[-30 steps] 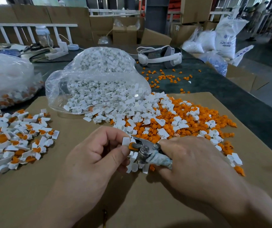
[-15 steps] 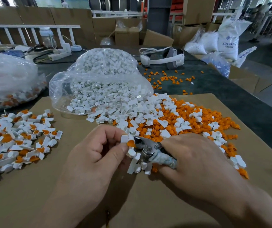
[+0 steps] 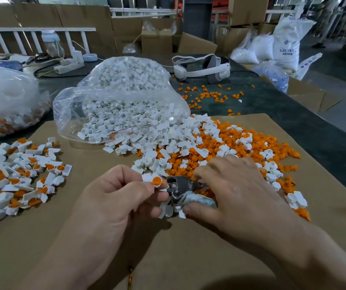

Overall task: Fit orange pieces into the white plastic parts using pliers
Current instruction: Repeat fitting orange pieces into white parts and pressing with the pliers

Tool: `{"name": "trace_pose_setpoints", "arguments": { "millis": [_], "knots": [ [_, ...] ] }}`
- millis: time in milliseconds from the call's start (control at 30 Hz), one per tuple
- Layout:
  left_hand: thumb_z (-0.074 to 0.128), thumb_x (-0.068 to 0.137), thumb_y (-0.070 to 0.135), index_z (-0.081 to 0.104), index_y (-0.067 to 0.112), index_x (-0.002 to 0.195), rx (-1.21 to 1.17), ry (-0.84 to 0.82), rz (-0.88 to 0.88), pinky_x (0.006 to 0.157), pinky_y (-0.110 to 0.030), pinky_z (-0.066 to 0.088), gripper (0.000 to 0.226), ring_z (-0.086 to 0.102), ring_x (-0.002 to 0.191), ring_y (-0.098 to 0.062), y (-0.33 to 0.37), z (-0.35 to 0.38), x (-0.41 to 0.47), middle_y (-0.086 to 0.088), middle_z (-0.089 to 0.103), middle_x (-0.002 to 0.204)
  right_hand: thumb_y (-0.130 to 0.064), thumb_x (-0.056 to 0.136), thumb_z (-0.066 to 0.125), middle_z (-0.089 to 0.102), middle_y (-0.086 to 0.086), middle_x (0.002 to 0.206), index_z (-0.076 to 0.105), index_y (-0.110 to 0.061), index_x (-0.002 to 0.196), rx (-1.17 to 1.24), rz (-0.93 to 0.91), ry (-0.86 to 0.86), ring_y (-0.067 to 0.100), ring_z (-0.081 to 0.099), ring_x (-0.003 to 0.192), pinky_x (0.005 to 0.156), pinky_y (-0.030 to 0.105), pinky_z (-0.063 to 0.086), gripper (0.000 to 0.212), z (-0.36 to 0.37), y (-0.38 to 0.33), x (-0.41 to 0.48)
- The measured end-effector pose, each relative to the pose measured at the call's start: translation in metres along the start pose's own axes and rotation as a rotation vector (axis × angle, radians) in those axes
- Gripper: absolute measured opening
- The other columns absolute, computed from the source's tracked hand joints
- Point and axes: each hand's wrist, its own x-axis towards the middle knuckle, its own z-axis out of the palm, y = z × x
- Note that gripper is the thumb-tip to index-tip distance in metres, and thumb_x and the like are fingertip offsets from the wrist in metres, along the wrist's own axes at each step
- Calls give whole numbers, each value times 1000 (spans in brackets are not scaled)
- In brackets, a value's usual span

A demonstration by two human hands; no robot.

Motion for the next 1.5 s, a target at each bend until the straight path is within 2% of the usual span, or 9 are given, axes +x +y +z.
{"name": "trace_pose_setpoints", "arguments": {
  "millis": [167, 300, 467, 633, 733, 800, 1067, 1200, 1500],
  "knots": [
    [89, 52, 36, 73, 23, 75, 209, -18, 139, 55, -24, 55, 31, 73, 66, -23, 1, 4, -4, -12, 76, 78, -44, 92, 45, 61, -6, 94, 63, -19, 99, 226, -180, 365, 15, 55, 87, 76, 35, 47, 31, -10, -11, -5],
    [96, 47, 37, 77, 30, 88, 227, -65, 194, 59, -24, 58, 46, 71, 63, -22, -3, 8, -3, -7, 72, 74, -28, 95, 47, 64, -1, 89, 67, -14, 96, 229, -287, 388, 18, 58, 82, 72, 37, 50, 25, -9, -15, -8],
    [85, 50, 43, 78, 26, 87, 280, -181, 161, 57, -20, 55, 41, 70, 61, -17, -5, 8, -4, -7, 72, 71, -29, 97, 41, 63, -2, 87, 68, -17, 96, 153, -283, 252, 16, 56, 78, 69, 37, 49, 29, -12, -16, -10],
    [78, 56, 58, 73, 39, 95, 523, -109, 289, 63, -37, 58, 44, 71, 64, -18, -4, 8, -10, 1, 73, 73, -30, 98, 39, 58, -4, 85, 64, -18, 93, 235, -284, 179, 13, 51, 77, 67, 36, 48, 28, -16, -18, -11],
    [68, 62, 63, 67, 50, 97, 745, -61, 486, 55, -6, 46, 38, 65, 62, 2, 1, 10, -16, 19, 68, 73, -37, 98, 33, 50, -12, 80, 56, -24, 87, 364, -258, 190, 6, 45, 74, 65, 32, 45, 29, -16, -18, -12],
    [63, 65, 62, 62, 54, 98, 854, -31, 577, 55, 2, 40, 34, 63, 69, 9, 6, 12, -19, 27, 66, 80, -37, 97, 35, 48, -14, 76, 54, -27, 83, 435, -253, 224, 5, 45, 72, 62, 28, 43, 26, -15, -19, -13],
    [60, 77, 44, 55, 38, 103, 871, -126, 744, 78, 5, 38, 27, 51, 88, 24, 8, 17, -14, 46, 52, 99, -31, 98, 42, 50, -14, 79, 58, -23, 86, 502, -293, 292, 2, 46, 75, 64, 21, 39, 21, -14, -16, -12],
    [60, 79, 42, 54, 36, 105, 901, -128, 776, 79, 3, 38, 28, 49, 89, 25, 4, 14, -12, 48, 49, 101, -30, 97, 41, 53, -10, 79, 61, -18, 86, 515, -296, 300, 7, 49, 75, 64, 31, 43, 26, -13, -16, -12],
    [60, 79, 41, 53, 36, 105, 931, -116, 836, 73, -3, 42, 28, 48, 86, 25, 4, 15, -11, 52, 46, 102, -29, 98, 43, 54, -12, 79, 62, -19, 86, 515, -302, 324, 5, 50, 75, 64, 28, 44, 24, -13, -16, -12]
  ]
}}
